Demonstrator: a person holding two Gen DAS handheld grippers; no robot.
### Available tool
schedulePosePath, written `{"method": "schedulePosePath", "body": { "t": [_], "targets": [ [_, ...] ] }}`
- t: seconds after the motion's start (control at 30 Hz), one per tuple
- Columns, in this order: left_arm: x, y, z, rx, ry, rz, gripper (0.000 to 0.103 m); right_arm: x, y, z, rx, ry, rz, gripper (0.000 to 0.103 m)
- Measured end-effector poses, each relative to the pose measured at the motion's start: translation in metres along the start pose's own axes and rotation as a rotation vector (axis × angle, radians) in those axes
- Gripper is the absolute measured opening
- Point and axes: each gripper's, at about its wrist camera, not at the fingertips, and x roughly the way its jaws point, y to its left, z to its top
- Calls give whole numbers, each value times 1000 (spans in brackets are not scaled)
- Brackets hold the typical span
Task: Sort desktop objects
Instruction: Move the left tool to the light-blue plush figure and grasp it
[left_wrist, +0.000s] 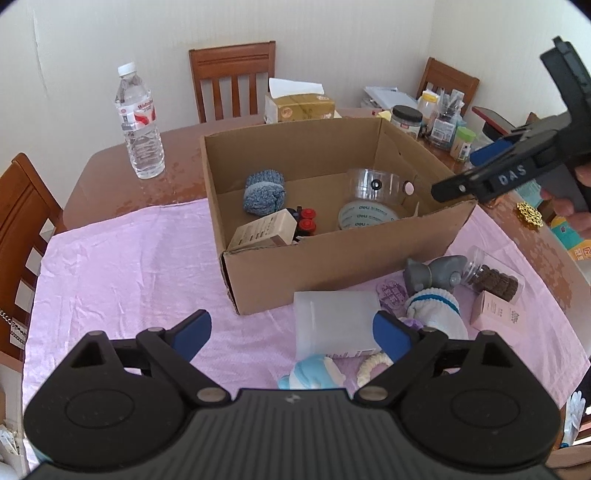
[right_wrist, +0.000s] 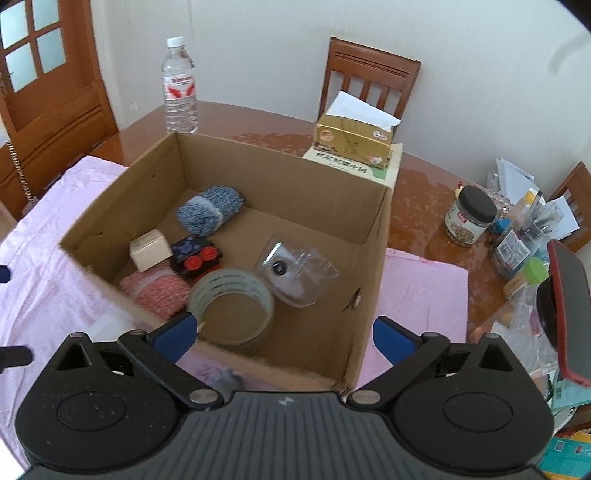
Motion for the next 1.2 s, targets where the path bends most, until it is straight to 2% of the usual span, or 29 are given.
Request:
{"method": "schedulePosePath", "body": {
  "t": [0.13,0.43,0.63,0.77,0.93,1.2],
  "targets": [
    [3,-2,-6,-7,0,13,94,-11,10,-13,-10,-26,6,103],
    [19,2,-22,-111,57,8,95,-21,22,-53,6,-32,21,103],
    [30,2,-32,-146,89,15,95,-23,37,-76,-32,-39,42,103],
    [36,3,-38,-164,113,-23,95,-20,49,-92,-64,-20,67,103],
    [42,-1,-44,-146,99,-17,94,-13,58,-112,-52,11,82,103],
    [56,1,-51,-155,121,-17,92,-8,67,-138,-40,60,101,103]
  ]
}}
